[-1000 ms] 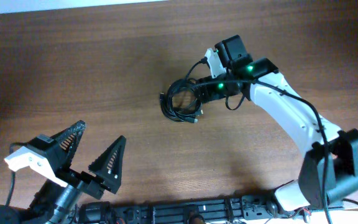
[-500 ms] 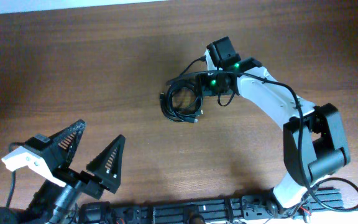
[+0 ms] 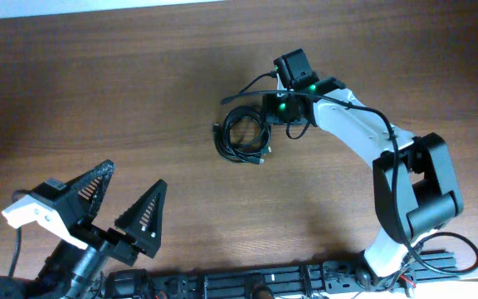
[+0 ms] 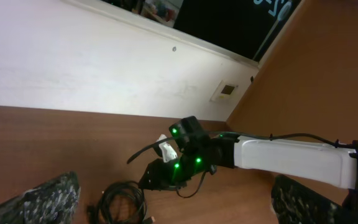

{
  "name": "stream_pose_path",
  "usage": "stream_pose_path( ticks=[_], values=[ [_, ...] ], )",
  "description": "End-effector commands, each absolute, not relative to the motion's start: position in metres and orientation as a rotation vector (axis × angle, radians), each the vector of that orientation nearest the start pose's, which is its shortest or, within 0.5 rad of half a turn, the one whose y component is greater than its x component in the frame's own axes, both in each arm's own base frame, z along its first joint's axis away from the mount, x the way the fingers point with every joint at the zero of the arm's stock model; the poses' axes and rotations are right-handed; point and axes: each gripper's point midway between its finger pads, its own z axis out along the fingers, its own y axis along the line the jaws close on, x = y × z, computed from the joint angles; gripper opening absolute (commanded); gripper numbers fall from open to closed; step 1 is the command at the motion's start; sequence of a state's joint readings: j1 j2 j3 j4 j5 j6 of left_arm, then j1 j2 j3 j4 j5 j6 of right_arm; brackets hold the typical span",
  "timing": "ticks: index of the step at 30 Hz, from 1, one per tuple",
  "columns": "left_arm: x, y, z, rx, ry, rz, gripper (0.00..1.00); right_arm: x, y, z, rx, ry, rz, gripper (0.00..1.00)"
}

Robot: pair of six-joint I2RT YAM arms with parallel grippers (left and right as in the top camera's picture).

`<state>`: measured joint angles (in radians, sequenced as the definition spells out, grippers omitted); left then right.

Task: Untangle cables
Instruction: 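Grasp the black cable coil with the right gripper and lift it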

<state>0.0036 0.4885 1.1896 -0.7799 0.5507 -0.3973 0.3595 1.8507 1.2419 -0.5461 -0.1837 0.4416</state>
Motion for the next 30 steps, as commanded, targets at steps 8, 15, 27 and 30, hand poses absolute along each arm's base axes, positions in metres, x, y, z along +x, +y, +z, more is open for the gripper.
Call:
stream_pose_path(
  ticks=[8, 15, 27, 30],
  values=[
    [0.155, -0.090, 0.430, 0.083, 1.681, -0.769, 0.99, 0.384, 0.205, 0.031, 0.118, 2.828, 0.473, 0.29],
    [0.155, -0.090, 0.430, 0.083, 1.681, -0.768, 0.99, 0.387, 0.208, 0.029, 0.106, 2.816, 0.472, 0.08],
    [0.158, -0.084, 0.423, 0.071, 1.702, -0.713, 0.99, 0.388, 0.233, 0.060, -0.131, 2.788, 0.626, 0.07],
    [0.165, -0.065, 0.408, -0.028, 1.754, -0.607, 0.99, 0.387, 0.235, 0.088, -0.195, 2.776, 0.634, 0.04]
  ],
)
